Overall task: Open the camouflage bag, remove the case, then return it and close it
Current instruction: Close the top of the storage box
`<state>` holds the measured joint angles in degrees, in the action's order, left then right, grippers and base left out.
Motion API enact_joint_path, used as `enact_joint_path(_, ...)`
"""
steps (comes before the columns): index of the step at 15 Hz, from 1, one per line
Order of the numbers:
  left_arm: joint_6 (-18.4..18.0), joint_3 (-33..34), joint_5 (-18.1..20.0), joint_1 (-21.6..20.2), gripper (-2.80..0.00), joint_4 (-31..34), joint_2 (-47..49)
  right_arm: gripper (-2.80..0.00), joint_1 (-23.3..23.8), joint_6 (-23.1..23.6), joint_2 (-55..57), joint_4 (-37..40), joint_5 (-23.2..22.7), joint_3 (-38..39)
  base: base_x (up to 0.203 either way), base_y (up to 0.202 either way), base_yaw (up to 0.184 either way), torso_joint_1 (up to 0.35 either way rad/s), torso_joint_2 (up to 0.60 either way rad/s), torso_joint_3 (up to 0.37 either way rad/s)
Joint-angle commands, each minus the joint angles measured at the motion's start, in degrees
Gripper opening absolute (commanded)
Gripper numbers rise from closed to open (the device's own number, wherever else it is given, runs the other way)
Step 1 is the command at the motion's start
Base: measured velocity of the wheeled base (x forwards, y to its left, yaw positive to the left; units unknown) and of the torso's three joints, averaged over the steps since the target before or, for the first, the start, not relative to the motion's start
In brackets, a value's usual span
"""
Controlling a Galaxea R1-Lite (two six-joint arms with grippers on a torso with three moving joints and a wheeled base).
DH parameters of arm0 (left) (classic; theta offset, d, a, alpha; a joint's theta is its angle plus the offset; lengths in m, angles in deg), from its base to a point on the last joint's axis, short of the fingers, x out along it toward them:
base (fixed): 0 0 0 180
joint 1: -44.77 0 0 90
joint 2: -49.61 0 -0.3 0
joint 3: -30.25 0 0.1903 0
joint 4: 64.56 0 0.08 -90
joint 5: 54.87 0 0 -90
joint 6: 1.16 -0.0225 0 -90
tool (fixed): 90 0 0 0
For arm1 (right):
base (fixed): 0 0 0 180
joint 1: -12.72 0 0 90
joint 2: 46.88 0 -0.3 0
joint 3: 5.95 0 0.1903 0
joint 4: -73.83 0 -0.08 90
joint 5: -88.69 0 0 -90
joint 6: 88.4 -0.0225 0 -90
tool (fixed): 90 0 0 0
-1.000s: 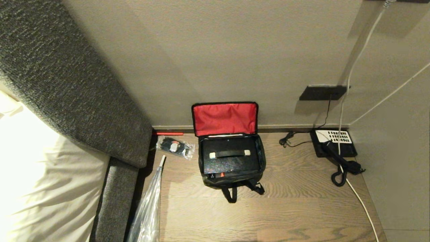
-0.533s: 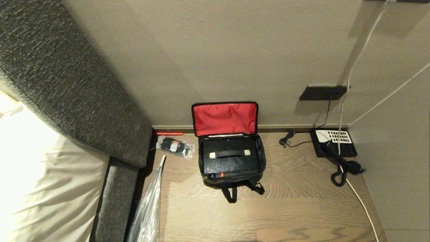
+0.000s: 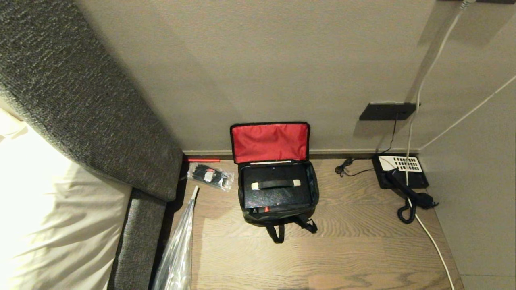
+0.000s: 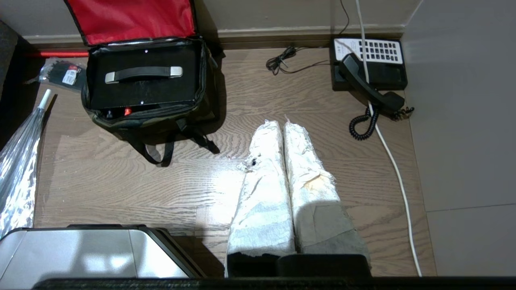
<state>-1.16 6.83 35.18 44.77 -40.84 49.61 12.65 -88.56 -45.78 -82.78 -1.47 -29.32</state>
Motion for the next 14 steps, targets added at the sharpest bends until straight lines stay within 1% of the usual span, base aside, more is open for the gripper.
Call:
enact_joint_path(1,0.35,0.05,-0.14,0.0,-2.8,-0.18,0.0,-2.8,-0.01,-0.02,0.22,-0.02,-0.02,0.0,0.0,0.0,0.0,0.0,0.0,0.0)
enact_joint_path(3,0.43,0.05,-0.05,0.0,-2.8,-0.27,0.0,-2.8,-0.01,-0.02,0.22,-0.02,-0.02,0.0,0.0,0.0,0.0,0.0,0.0,0.0)
enact_joint_path(5,0.26,0.05,-0.05,0.0,-2.8,-0.28,0.0,-2.8,-0.01,-0.02,0.22,-0.02,-0.02,0.0,0.13,-0.085,0.004,-0.002,0.0,0.001)
enact_joint_path(11,0.09,0.05,-0.05,0.0,-2.8,-0.26,0.0,-2.8,-0.01,-0.02,0.22,-0.02,-0.02,0.0,0.186,-0.181,0.001,0.001,0.0,0.002)
enact_joint_path(14,0.4,0.05,-0.05,0.0,-2.8,-0.2,0.0,-2.8,-0.01,-0.02,0.22,-0.02,-0.02,0.0,0.013,-0.018,-0.003,0.001,0.0,-0.001)
